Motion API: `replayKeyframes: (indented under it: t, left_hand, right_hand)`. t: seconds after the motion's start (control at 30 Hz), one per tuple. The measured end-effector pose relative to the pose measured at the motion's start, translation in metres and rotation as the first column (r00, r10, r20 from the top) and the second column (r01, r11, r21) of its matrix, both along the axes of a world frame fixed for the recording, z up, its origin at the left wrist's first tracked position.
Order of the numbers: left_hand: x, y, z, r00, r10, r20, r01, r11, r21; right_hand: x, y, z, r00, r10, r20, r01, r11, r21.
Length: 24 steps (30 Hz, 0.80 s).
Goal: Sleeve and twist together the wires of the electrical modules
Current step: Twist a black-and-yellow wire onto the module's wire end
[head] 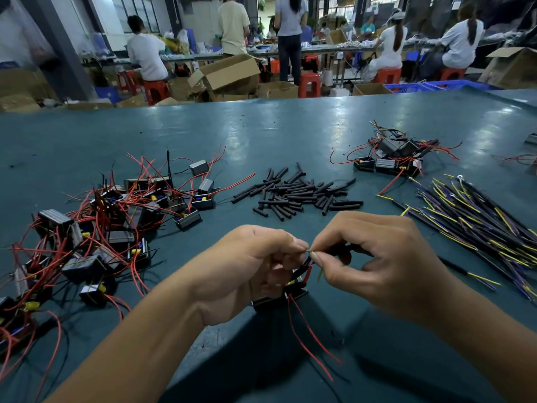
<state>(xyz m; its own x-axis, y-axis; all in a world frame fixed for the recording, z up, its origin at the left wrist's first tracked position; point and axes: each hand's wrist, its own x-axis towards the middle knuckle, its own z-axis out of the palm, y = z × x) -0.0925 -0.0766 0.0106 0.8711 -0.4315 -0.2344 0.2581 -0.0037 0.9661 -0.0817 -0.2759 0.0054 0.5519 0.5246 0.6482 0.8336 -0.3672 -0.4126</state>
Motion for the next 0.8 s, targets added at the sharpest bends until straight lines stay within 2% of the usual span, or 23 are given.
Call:
replayKeyframes:
  t: [0.03,0.07,0.1,0.17,0.2,0.4,0.43,0.53,0.6,0.7,0.8]
  left_hand:
    - [0.001,0.0,0.001,0.999,0.031,0.033,-0.031,1.0,0.004]
    - [0.001,0.001,0.003,0.989,0.076,0.127,-0.081,0.996,0.033]
    - [0.001,0.004,0.004,0.951,0.112,0.287,-0.145,0.985,0.093]
    - [0.001,0.011,0.007,0.786,0.057,0.616,-0.258,0.935,0.243]
    - [0.001,0.013,0.008,0.714,0.0,0.7,-0.281,0.916,0.286]
    - [-0.001,0.016,0.006,0.59,-0.132,0.797,-0.263,0.901,0.344]
    - [0.001,0.017,0.006,0.529,-0.157,0.834,-0.286,0.892,0.35]
    - [0.008,0.016,0.004,0.277,-0.208,0.938,-0.453,0.833,0.318]
    - [0.012,0.015,-0.001,0.187,-0.213,0.959,-0.505,0.816,0.28]
    - [0.015,0.013,-0.009,0.097,-0.201,0.975,-0.518,0.826,0.222]
    - [0.016,0.011,-0.01,0.088,-0.191,0.978,-0.516,0.831,0.209]
  right_hand:
    - [0.0,0.0,0.0,1.0,-0.005,-0.017,0.005,1.0,0.014]
    - [0.001,-0.001,0.0,0.999,-0.014,-0.035,0.015,1.0,0.028]
    - [0.002,-0.002,0.0,0.998,-0.028,-0.053,0.03,0.999,0.041]
    - [0.004,-0.003,0.0,0.994,-0.063,-0.085,0.069,0.995,0.069]
    - [0.006,-0.004,0.0,0.991,-0.073,-0.108,0.082,0.993,0.086]
    - [0.009,-0.005,-0.002,0.978,-0.076,-0.192,0.104,0.985,0.14]
    - [0.009,-0.005,-0.002,0.978,-0.072,-0.196,0.1,0.985,0.14]
    - [0.009,-0.006,-0.001,0.979,-0.047,-0.198,0.075,0.988,0.133]
    - [0.007,-0.006,0.0,0.98,-0.025,-0.2,0.052,0.99,0.131]
    - [0.007,-0.005,0.001,0.98,-0.001,-0.198,0.027,0.991,0.129]
    - [0.006,-0.005,0.0,0.981,0.006,-0.196,0.021,0.99,0.137]
